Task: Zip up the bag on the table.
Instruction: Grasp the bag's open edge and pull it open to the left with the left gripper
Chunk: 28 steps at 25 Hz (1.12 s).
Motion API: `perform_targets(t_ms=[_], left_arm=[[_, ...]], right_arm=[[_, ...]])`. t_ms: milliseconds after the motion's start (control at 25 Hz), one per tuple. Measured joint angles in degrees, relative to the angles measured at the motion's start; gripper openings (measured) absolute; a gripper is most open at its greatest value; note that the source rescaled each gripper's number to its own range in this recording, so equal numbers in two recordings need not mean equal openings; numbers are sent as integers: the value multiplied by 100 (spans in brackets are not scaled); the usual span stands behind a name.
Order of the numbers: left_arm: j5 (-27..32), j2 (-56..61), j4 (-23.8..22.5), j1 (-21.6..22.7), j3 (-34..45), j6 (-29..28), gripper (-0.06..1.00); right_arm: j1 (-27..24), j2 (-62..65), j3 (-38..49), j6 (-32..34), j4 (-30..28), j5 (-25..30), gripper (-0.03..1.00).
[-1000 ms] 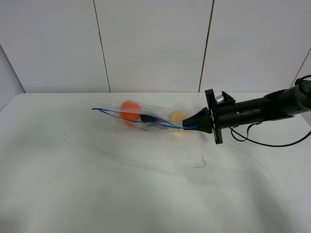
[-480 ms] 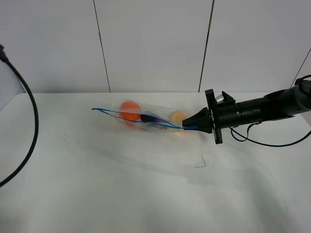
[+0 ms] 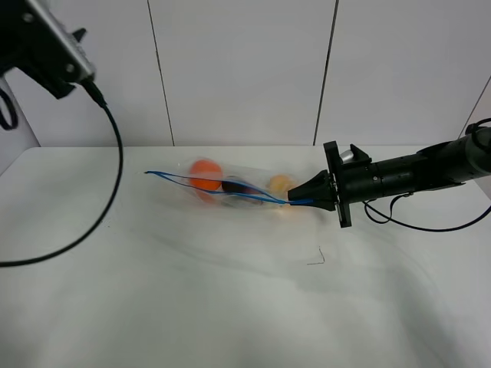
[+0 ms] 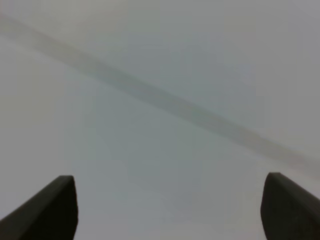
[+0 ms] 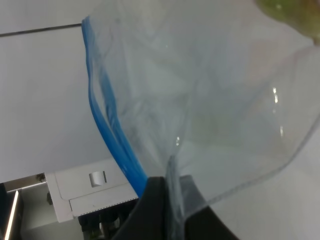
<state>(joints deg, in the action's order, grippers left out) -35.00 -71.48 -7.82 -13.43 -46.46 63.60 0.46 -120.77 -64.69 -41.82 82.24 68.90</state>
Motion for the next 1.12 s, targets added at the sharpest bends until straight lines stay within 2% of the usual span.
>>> perform_targets(t_ms=[280, 440, 560, 760, 920, 1120], left_arm=[[-39, -894, -13, -1640, 267, -115, 100], [-221, -1520, -22, -2278, 273, -506, 100], [-616, -2029, -52, -2571, 279, -665, 100], [-1605, -2878, -153, -2851, 279, -828, 100], [-1770, -3311, -301, -2980, 279, -940, 100], [-1829, -3416, -360, -3010, 279, -1348, 100]], right_arm=[[0, 0, 0, 0, 0, 0, 0], [0, 0, 0, 0, 0, 0, 0], [0, 0, 0, -3, -22, 0, 0], [0, 0, 0, -3, -46, 0, 0], [0, 0, 0, -3, -46, 0, 0], [0, 0, 0, -3, -92, 0, 0]])
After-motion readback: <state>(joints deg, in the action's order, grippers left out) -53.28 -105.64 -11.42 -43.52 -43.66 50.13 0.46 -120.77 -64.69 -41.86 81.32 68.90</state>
